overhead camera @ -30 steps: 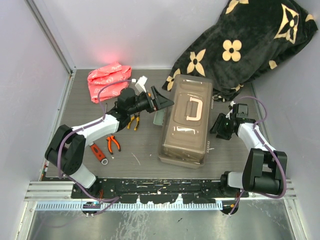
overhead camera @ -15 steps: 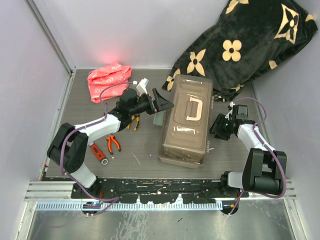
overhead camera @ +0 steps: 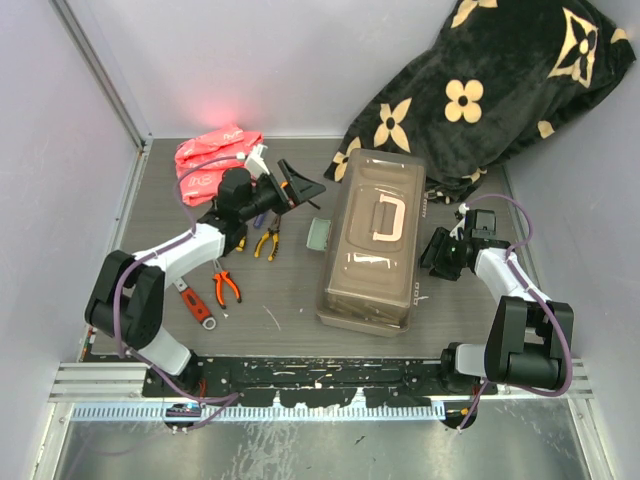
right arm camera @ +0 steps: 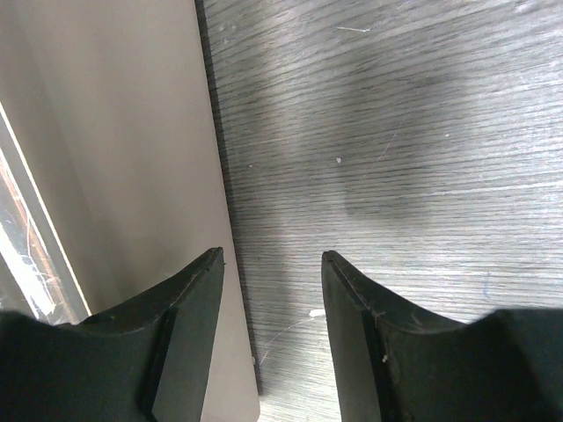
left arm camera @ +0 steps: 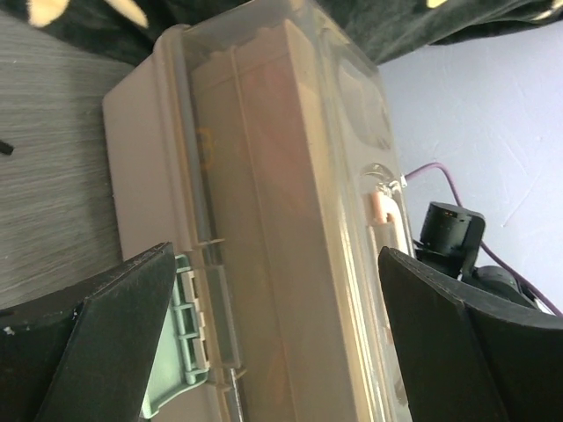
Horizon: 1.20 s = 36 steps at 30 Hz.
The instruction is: Pack the tool kit
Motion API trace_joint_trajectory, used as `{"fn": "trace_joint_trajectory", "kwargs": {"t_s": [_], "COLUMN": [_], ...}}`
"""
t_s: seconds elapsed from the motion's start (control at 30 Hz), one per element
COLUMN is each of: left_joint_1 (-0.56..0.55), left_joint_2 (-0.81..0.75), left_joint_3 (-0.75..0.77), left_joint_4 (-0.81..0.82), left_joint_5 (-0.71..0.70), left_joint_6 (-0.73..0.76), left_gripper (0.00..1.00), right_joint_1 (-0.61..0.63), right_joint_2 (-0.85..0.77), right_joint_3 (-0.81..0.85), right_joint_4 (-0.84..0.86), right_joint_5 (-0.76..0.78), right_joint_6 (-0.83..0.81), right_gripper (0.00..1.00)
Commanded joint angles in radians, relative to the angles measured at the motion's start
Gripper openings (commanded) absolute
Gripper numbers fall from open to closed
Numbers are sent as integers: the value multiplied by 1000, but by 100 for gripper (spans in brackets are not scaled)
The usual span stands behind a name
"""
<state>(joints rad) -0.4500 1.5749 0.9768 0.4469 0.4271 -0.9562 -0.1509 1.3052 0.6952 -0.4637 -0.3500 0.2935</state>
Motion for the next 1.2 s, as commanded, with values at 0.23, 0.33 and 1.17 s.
{"fn": "trace_joint_trajectory", "kwargs": {"t_s": [0.23, 0.33, 1.17], "left_joint_1": [-6, -17, -156], "left_joint_2": [130, 163, 123], "left_joint_3": [75, 99, 171], "left_joint_4": [-79, -79, -79], "left_joint_5": [-24, 8, 174], "left_joint_6": [16, 12, 53], "left_gripper": [99, 99, 98], "right_joint_1": [-3, -3, -3], "right_joint_2": [-9, -6, 3], "right_joint_3": [33, 40, 30], "right_joint_4": [-5, -8, -2], "right_joint_5": [9, 13, 9], "right_joint_6": [-20, -20, -28], "right_gripper": [54, 54, 54]}}
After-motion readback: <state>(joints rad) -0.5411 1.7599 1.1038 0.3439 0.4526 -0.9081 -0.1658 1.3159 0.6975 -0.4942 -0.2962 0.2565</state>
